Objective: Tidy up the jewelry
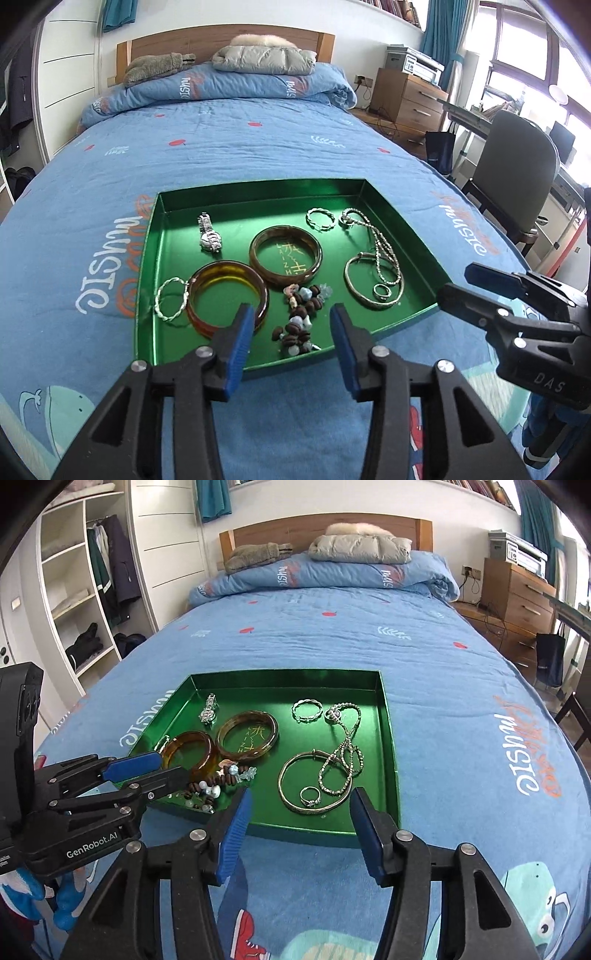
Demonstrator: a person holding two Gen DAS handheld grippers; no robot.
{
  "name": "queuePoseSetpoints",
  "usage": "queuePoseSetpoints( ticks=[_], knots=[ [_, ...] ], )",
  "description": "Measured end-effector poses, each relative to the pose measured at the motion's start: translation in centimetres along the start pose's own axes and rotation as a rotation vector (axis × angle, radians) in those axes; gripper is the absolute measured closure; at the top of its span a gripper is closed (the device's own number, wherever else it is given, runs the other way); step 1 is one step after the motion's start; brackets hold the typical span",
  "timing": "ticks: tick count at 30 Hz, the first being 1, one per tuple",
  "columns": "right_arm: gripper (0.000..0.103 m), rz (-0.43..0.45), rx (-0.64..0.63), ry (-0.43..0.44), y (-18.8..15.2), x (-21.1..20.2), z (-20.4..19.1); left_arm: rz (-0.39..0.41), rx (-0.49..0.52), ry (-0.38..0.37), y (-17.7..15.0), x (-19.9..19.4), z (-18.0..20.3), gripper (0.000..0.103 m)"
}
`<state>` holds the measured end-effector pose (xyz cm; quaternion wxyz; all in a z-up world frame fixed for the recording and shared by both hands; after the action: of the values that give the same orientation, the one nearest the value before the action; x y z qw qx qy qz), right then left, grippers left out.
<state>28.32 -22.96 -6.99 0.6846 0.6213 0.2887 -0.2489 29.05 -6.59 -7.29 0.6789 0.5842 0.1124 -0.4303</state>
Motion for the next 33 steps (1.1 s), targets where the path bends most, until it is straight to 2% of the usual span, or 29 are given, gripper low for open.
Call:
queuePoseSetpoints(
  ticks=[7,10,16,19,28,33],
  knots=[
    [0.044,0.042,0.029,0.016,-1.3,-4.5,-0.6,0.072,0.006,0.069,-1.8,-6.4,0.7,0.051],
    [0.043,0.057,0.017,0.021,-2.2,-6.4,-1.5,0.105,0.019,0.118,-2.8,-9.0,1.2,0.051],
    [0.041,0.082,-0.008,0.040,-4.0,-10.0,-3.2,0.140,-0.019,0.144,-4.9,-13.3,1.6,0.051],
    [0.039,0.094,-0.017,0.047,-4.9,-11.7,-3.8,0.123,-0.026,0.175,-5.9,-14.8,1.8,0.051],
    [0.038,0.110,-0.022,0.056,-8.3,-15.4,-4.3,0.152,-0.066,0.206,-9.5,-18.3,1.7,0.051],
    [0.037,0.104,0.000,0.046,-10.1,-16.3,-4.0,0.173,-0.044,0.230,-10.6,-19.6,2.2,0.051]
  ],
)
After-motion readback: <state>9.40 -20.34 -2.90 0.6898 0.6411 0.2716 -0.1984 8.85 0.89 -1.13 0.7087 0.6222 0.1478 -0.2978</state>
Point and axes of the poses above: each gripper's, at about its wrist camera, not at the fingertips, and x roughly the way its jaws point, z to its right, y to its top, the point moved 3 cm from there along x, roughly the way its jaws point, and after that the axes turned 14 degrees about -y, right-handed, at the moved point
